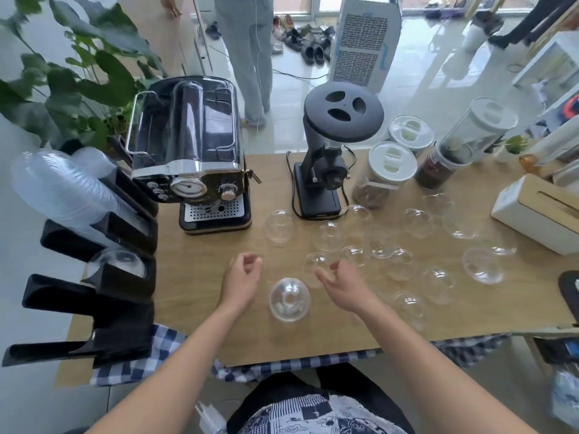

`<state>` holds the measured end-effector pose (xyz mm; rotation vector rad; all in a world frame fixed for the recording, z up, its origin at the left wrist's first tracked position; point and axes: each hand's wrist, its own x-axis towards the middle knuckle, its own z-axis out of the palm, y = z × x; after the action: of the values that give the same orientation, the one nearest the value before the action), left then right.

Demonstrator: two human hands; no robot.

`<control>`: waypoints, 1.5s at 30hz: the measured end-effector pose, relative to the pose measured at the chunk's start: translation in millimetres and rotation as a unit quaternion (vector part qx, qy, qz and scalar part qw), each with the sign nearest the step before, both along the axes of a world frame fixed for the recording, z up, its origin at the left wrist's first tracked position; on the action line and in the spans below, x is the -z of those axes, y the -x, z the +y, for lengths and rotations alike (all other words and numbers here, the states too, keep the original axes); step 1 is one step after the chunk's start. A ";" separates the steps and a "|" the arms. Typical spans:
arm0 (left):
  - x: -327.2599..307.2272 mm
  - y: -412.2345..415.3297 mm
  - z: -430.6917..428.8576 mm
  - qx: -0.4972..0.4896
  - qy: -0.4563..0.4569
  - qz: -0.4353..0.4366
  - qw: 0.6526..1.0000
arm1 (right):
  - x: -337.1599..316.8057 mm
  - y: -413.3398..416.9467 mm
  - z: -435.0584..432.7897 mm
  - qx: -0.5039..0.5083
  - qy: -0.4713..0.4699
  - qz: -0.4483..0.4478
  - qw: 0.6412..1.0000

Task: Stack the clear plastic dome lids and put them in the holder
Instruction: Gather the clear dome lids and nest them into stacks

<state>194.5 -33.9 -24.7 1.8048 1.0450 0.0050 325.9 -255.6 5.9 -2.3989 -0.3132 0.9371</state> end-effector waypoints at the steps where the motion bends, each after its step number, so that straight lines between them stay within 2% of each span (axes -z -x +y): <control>1: -1.0 -11.9 3.1 0.022 -0.039 -0.008 0.999 | 4.3 -4.0 -1.2 -0.020 -0.006 -0.040 0.999; 4: -4.5 -49.9 5.8 0.095 -0.114 -0.028 0.988 | 15.7 -10.1 -1.9 -0.120 -0.011 -0.107 0.987; 6: 2.2 -72.4 8.2 0.137 -0.138 -0.022 0.981 | 24.5 -9.1 -1.2 -0.169 0.009 -0.114 0.979; 10: 25.1 -105.7 15.7 0.185 -0.173 0.012 0.967 | 39.9 -6.9 -1.9 -0.196 0.030 -0.123 0.972; 16: 41.9 -116.5 17.5 0.170 -0.179 0.027 0.969 | 49.1 -17.8 -7.2 -0.207 0.043 -0.150 0.966; 21: 21.5 -101.2 19.9 0.184 -0.198 0.022 0.963 | 39.1 -25.2 -8.1 -0.196 0.017 -0.133 0.971; 29: -22.3 -5.0 10.1 0.202 -0.149 -0.072 0.965 | 0.5 -11.4 -24.9 -0.108 -0.077 -0.130 0.983; 37: -1.7 66.7 -26.6 0.282 -0.148 -0.081 0.945 | -17.1 32.4 -17.6 0.020 -0.123 -0.185 0.975; 45: 6.4 56.7 -40.3 0.317 -0.115 -0.077 0.938 | -17.1 92.6 -3.1 -0.019 -0.112 -0.165 0.980</control>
<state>137.8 -74.2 -31.2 2.2469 0.3254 -0.1270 233.3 -258.8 23.1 -2.3367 -0.5581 0.4843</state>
